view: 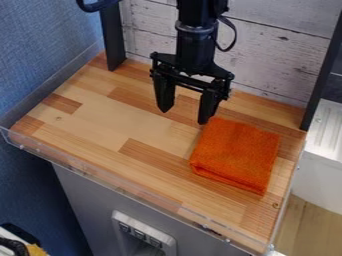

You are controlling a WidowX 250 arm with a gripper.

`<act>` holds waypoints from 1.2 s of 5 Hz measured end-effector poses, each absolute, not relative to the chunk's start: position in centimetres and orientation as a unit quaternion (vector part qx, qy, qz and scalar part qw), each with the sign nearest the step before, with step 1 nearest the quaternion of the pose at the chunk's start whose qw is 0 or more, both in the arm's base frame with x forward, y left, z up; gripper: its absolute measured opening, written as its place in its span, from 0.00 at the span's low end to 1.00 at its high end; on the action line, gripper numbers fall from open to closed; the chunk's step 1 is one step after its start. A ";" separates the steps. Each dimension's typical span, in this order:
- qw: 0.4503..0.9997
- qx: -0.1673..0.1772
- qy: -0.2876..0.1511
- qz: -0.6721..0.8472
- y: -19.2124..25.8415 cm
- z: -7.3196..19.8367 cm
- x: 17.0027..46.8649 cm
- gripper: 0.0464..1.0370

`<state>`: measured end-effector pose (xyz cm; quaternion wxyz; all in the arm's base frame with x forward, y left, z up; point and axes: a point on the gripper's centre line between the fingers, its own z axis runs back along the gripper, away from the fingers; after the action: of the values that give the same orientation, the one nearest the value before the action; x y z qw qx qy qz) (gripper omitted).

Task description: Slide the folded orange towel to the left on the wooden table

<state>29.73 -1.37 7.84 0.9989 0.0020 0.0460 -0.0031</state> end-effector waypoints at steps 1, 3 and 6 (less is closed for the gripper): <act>0.999 0.001 0.043 0.021 -1.7 7.5 29.6 0.96; 0.996 0.004 0.016 0.093 -5.0 7.4 30.0 0.96; 0.980 0.000 -0.023 0.197 -7.9 7.3 30.6 0.62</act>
<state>30.56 -7.88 7.26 0.9801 -0.0004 -0.0230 0.1970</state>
